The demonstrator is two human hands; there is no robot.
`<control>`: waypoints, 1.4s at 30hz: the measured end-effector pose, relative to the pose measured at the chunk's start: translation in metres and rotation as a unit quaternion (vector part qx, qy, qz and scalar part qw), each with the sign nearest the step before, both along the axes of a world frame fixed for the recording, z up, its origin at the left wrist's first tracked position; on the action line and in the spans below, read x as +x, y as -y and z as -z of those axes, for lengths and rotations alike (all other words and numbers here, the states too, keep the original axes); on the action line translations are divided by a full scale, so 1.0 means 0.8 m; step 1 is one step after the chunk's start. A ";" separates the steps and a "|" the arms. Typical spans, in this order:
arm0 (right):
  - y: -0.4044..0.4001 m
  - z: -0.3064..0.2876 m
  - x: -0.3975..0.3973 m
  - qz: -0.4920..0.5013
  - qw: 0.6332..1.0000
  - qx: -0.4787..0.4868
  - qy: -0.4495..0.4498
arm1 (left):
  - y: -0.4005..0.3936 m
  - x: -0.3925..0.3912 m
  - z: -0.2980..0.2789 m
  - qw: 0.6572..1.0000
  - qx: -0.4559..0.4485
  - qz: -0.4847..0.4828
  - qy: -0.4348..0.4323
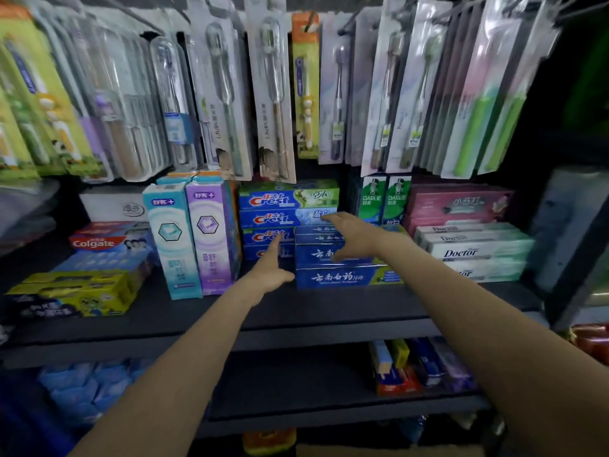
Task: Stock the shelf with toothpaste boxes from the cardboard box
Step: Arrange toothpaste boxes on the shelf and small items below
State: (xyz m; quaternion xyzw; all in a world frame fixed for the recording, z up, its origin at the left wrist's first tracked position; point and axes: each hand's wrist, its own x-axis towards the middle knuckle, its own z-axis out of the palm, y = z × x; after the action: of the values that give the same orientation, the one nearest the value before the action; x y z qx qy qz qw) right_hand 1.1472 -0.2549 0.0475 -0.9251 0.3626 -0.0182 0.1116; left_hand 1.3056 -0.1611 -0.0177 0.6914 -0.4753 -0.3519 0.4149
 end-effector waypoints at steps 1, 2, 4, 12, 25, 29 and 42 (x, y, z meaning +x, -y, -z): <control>0.005 -0.002 0.010 -0.006 1.000 0.005 -0.009 | 0.002 0.001 0.001 1.000 0.003 0.002 -0.005; 0.010 -0.003 0.020 -0.011 1.000 0.012 -0.019 | 0.005 0.001 0.003 1.000 0.006 0.004 -0.006; 0.017 -0.003 0.036 -0.018 0.999 0.031 -0.038 | 0.011 0.001 0.005 1.000 0.014 0.005 -0.002; 0.029 0.001 0.043 -0.045 0.995 0.081 -0.038 | 0.029 0.006 0.009 0.999 0.023 0.026 -0.003; 0.020 0.023 0.017 -0.063 0.997 -0.012 -0.033 | 0.040 0.008 0.002 0.998 0.044 0.020 -0.031; 0.021 0.026 -0.003 -0.059 0.997 -0.038 -0.039 | 0.046 -0.002 0.005 0.999 0.028 0.016 -0.039; 0.029 0.030 -0.040 -0.044 0.997 -0.022 0.052 | 0.049 -0.027 -0.006 1.000 -0.004 0.009 0.011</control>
State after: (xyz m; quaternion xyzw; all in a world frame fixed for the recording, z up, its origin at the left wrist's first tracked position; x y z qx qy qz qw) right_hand 1.1152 -0.2779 0.0234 -0.9400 0.3152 -0.0694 0.1102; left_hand 1.2842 -0.2003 -0.0126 0.6892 -0.4878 -0.3458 0.4093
